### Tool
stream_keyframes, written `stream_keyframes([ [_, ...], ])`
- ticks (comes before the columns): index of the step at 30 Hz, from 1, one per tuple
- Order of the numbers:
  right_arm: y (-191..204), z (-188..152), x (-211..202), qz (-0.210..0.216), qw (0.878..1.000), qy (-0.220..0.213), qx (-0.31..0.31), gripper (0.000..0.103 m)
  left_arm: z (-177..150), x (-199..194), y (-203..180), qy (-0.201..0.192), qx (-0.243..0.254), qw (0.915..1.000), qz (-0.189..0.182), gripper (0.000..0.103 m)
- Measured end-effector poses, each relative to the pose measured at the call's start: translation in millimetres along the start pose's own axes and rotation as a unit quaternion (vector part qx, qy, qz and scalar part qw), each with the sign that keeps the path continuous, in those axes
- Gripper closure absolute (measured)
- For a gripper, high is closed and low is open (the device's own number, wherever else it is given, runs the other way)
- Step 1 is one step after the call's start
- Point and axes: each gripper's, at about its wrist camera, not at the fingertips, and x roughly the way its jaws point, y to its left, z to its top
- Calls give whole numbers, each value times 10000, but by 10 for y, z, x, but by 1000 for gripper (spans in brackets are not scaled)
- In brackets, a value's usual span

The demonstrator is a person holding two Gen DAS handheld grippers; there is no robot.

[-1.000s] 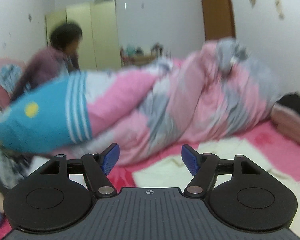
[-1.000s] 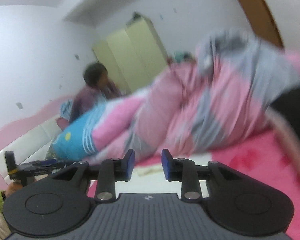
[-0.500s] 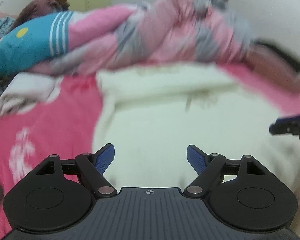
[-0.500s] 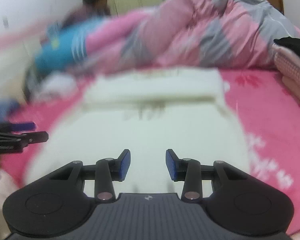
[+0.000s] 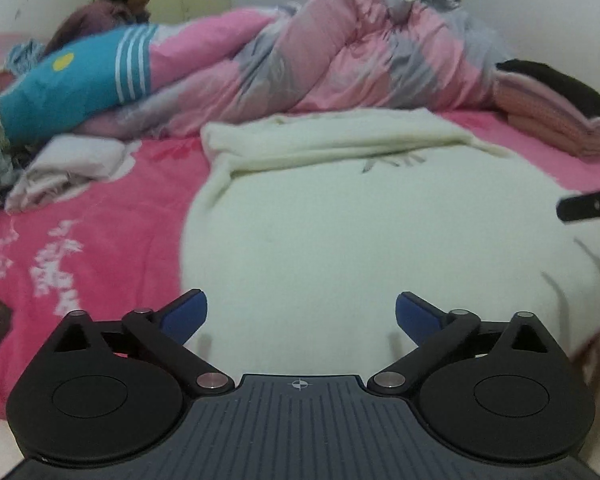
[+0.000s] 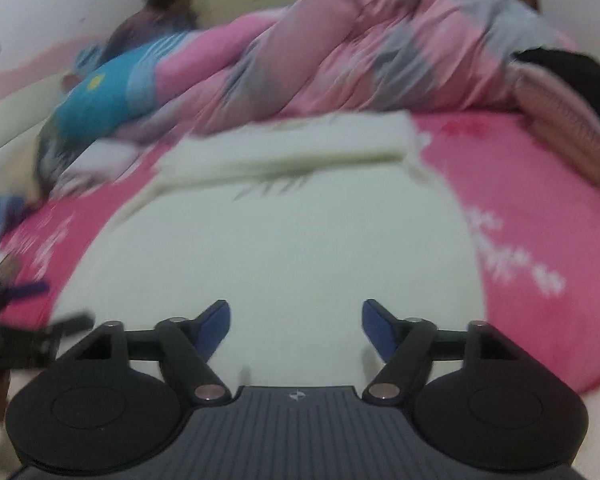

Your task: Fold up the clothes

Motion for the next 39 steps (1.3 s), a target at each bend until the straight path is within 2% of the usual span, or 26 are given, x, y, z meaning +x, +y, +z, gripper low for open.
stream_keyframes([
  [2,35,75,176,-230,9997,16,-53,6,-27,165,-32,291,-131,9995,83,0],
  [3,48,98,280,-332,9994,85,-55,4,-41,235,-40,379,-217,9990,119,0],
  [6,82,40,642,-469,9972,578,-115,1,-67,249,-45,240,-356,9989,186,0],
  [7,125,-8,675,-574,9965,546,-261,0,-64,246,-42,257,-378,9988,184,0],
  [9,202,-78,707,-746,9951,429,-483,0,-60,241,-36,284,-400,9987,167,0],
  [19,177,-80,721,-739,9960,426,-273,0,0,255,-52,407,-593,9970,296,0],
  [28,191,-63,729,-805,9957,444,-123,0,35,265,-23,524,-598,9966,196,0],
  [31,178,-40,727,-835,9953,480,46,0,61,279,-28,604,-660,9957,227,0],
  [39,176,-33,726,-822,9952,520,-61,0,141,341,-21,945,-835,9916,291,0],
])
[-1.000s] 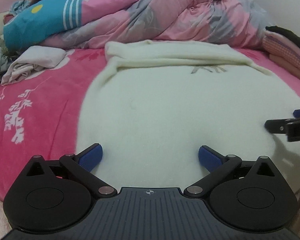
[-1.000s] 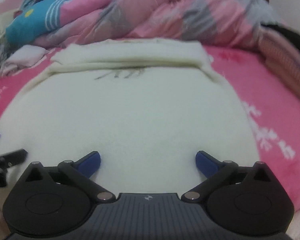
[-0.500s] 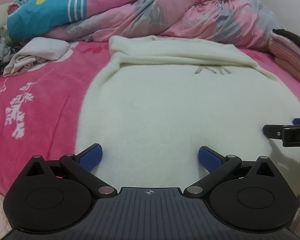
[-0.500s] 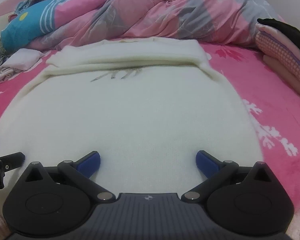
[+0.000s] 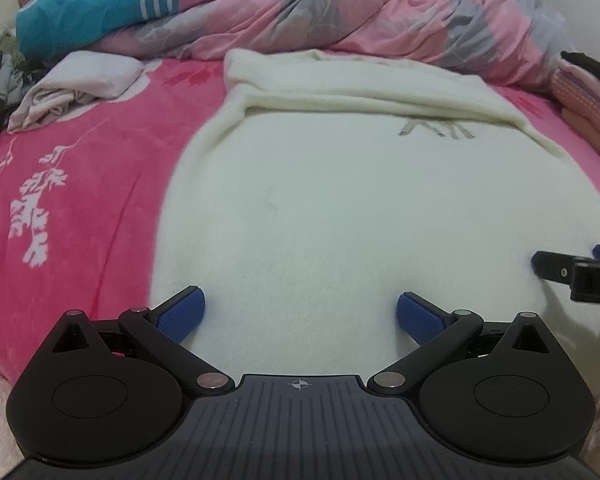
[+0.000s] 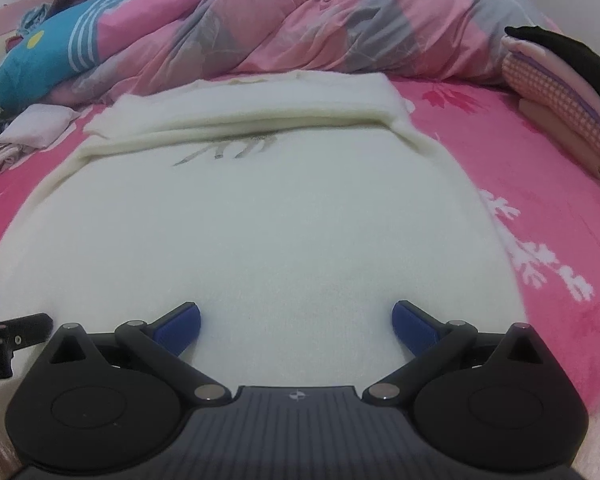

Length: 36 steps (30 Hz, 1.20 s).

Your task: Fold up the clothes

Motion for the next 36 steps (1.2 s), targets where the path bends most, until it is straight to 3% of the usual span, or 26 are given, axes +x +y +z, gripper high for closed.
stream_keyframes([
  [25,83,-20,-39,-181,9997,-112,-149,0,44,3,-20,136,59,9999,87,0],
  [36,62,-52,-49,-139,9994,-210,-220,0,61,-83,-98,11,308,9990,325,0],
])
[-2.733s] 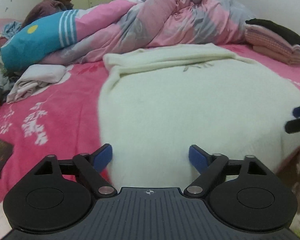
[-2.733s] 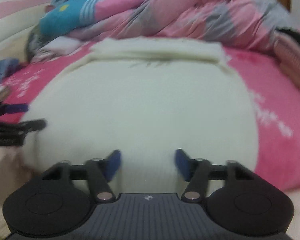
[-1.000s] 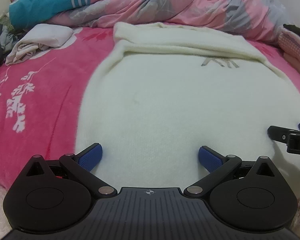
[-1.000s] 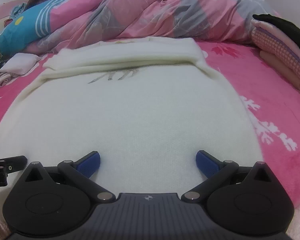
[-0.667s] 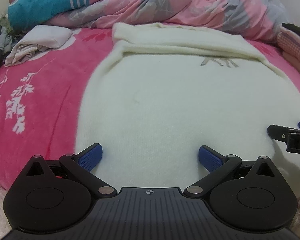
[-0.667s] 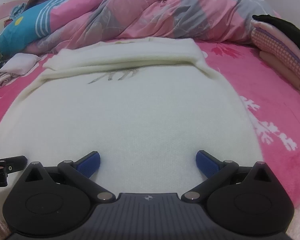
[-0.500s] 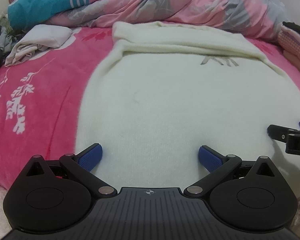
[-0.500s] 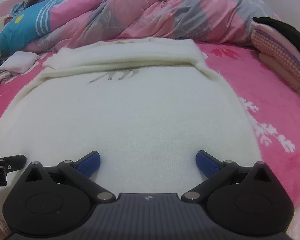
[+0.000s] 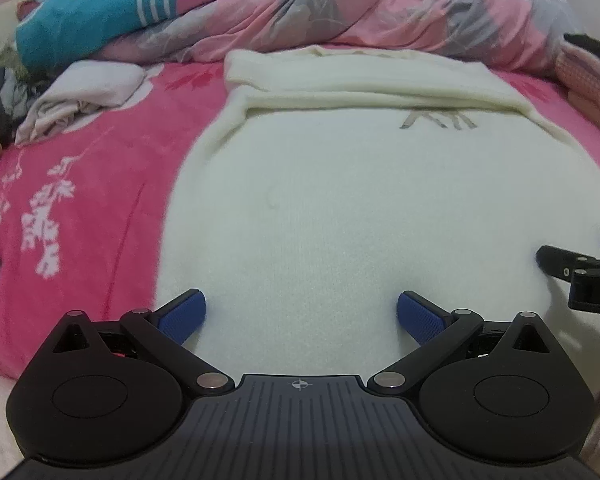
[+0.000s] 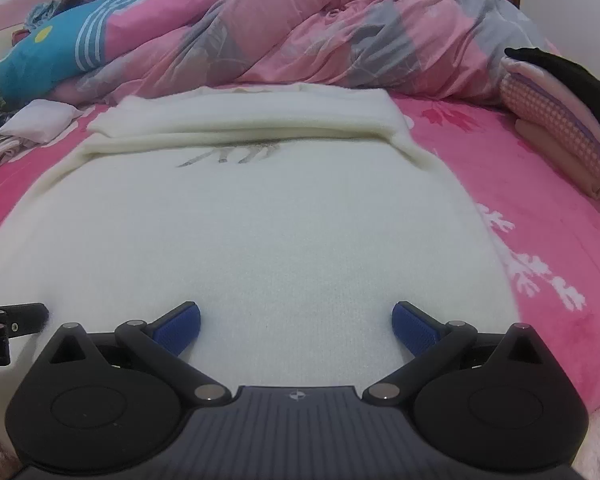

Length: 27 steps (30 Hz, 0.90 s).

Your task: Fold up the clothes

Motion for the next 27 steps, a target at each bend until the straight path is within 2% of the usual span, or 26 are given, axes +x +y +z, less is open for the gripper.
stream_keyframes([
  [4,-11,-7,3,31,10000,-39,-21,0,59,-97,-31,-252,165,9994,160,0],
  [8,-3,-23,9,31,9999,-97,-72,0,188,-67,-22,-360,49,9993,89,0],
  [15,-7,95,-20,77,9999,51,-138,0,227,268,-4,100,-296,9995,8,0],
  [20,-30,214,-66,106,9997,-219,-101,0,237,266,20,201,-412,9989,-34,0],
  [24,-53,143,106,106,9999,-42,-88,0,246,268,19,245,-445,9987,-25,0],
  [27,-36,17,79,58,9995,-219,-199,0,248,269,20,258,-434,9987,-16,0],
])
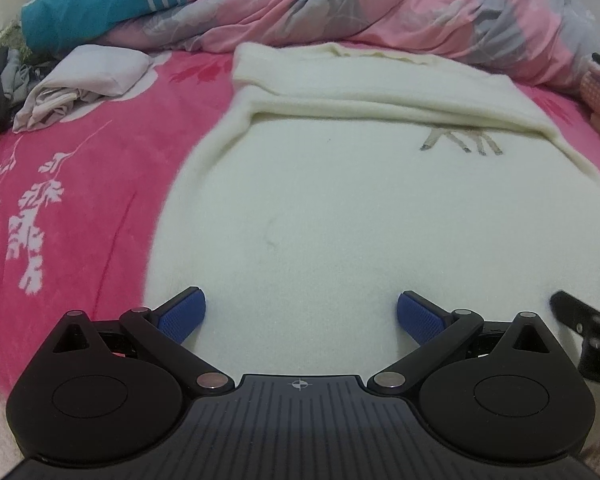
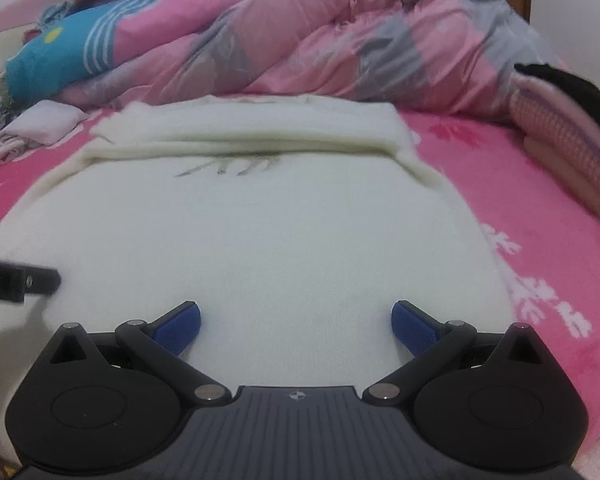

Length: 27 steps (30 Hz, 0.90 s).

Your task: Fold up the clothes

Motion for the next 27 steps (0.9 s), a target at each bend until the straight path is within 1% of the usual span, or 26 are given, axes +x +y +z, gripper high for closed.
stream_keyframes([
  [9,-15,-96,-69,12,9999,-110,36,0,1,5,-6,8,-45,10000,22,0],
  [27,6,-162,-85,-28,9995,-315,17,0,-5,11,-18,8,-69,10000,65,0],
])
